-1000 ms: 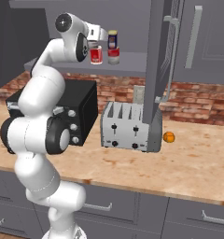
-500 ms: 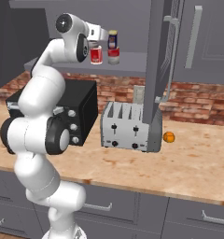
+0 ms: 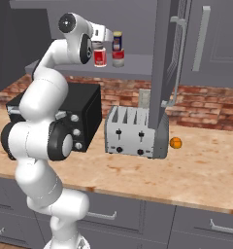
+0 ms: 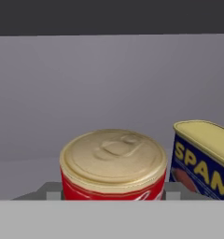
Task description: Stack two cans on top of the other two cans in the cabinet.
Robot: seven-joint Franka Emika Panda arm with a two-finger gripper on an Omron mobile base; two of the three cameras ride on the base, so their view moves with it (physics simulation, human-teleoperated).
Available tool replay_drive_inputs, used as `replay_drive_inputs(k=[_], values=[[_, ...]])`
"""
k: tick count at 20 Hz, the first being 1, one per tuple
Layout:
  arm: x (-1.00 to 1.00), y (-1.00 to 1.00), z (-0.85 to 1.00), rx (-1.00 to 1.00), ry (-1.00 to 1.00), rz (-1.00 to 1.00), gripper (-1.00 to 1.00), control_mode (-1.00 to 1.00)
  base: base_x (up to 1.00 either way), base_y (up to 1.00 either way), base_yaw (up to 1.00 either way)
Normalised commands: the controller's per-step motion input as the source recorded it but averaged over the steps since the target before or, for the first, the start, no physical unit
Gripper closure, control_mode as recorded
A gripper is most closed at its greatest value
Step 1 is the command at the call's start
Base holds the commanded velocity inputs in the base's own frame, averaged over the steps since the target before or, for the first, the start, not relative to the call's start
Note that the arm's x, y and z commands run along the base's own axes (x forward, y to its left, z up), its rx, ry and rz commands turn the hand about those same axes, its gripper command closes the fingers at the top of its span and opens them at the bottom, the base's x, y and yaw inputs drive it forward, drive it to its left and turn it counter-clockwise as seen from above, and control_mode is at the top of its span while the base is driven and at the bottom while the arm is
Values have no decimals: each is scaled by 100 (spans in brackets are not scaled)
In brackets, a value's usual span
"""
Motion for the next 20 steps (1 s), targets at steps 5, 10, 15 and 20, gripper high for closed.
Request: replay_drive_inputs(k=[5,10,15,20], values=[[0,0,-2,0,0,0,100,-100,0,0,0],[0,0,0,0,0,0,100,-100,0,0,0],[0,0,0,0,0,0,100,-100,0,0,0],[0,0,0,0,0,0,100,-100,0,0,0]])
